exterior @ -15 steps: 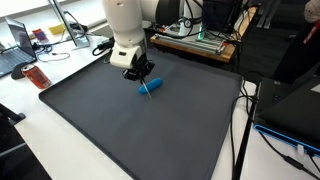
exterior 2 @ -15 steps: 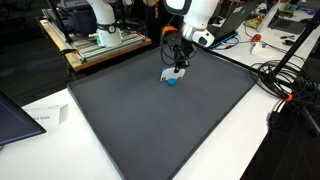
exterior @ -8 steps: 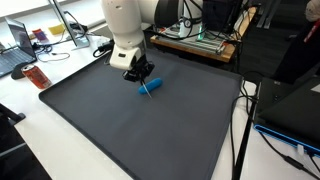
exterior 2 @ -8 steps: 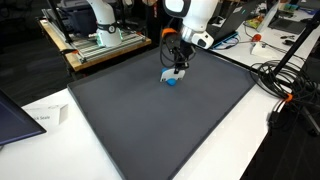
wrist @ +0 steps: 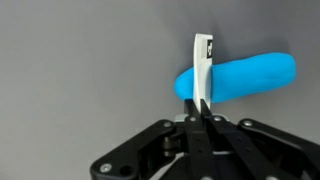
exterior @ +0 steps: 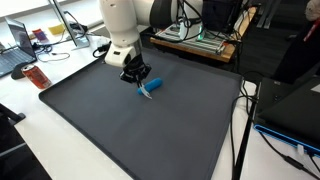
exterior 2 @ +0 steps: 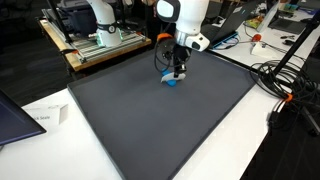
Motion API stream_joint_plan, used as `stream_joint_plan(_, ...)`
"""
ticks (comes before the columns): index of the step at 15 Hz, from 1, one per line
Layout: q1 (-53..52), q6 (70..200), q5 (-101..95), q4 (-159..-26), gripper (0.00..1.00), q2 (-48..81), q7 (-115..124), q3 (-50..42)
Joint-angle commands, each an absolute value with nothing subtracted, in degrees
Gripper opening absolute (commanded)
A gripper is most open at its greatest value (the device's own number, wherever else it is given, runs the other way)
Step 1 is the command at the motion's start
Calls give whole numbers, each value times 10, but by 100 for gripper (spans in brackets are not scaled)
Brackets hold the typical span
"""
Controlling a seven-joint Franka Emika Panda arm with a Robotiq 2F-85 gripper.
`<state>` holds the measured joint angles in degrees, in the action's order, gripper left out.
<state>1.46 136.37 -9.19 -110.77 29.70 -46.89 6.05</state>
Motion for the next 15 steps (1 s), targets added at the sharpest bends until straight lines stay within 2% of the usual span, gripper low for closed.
stream_joint_plan(1,13,1434,-91,-1145,1,312,-441,60)
stream_joint_plan(15,-25,1482,-186,-1209,1,253,-293,22)
